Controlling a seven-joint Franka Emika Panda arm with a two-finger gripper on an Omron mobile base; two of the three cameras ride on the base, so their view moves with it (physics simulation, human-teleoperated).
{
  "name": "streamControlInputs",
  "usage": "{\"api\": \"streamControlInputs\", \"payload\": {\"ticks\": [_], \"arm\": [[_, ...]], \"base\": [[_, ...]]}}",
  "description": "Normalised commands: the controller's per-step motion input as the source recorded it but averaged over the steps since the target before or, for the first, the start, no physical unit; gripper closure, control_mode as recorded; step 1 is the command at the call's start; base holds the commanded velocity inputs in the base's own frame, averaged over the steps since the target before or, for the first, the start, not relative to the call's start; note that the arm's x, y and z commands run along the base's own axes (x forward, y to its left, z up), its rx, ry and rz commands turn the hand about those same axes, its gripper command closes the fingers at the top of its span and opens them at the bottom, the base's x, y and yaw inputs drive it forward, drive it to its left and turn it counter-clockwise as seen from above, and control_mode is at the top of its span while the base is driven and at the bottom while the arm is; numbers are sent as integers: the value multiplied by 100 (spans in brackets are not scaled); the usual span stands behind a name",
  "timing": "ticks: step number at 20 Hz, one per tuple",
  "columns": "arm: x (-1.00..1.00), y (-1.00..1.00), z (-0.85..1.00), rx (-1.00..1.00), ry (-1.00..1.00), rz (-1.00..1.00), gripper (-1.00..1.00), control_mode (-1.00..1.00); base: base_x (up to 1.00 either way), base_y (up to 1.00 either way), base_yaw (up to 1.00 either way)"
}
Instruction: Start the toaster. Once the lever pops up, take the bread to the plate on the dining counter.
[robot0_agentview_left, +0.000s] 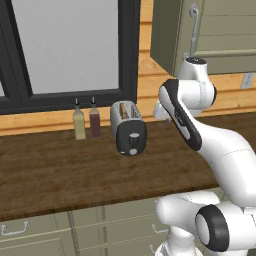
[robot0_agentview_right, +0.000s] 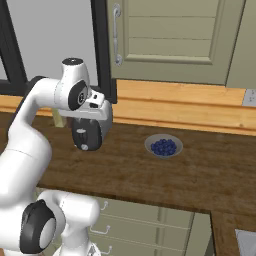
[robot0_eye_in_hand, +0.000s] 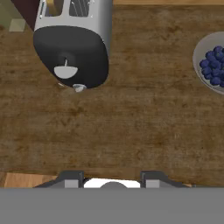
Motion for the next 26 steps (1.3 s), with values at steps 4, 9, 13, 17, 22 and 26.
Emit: {"api": "streamControlInputs", "payload": {"ticks": [4,9,13,17,22,26], "arm": [[-6,7,-2,0,0,0,-100,-100],[-5,69,-17,-1,4,5,-100,-100],[4,76,-24,-2,1,7,-100,-100],[23,49,-42,-6,-1,4,-100,-100],[35,38,-43,-9,-3,1,-100,-100],[32,29,-25,-6,0,0,-100,-100]], "base": [[0,0,0],[0,0,0],[0,0,0],[0,0,0],[0,0,0],[0,0,0]]}}
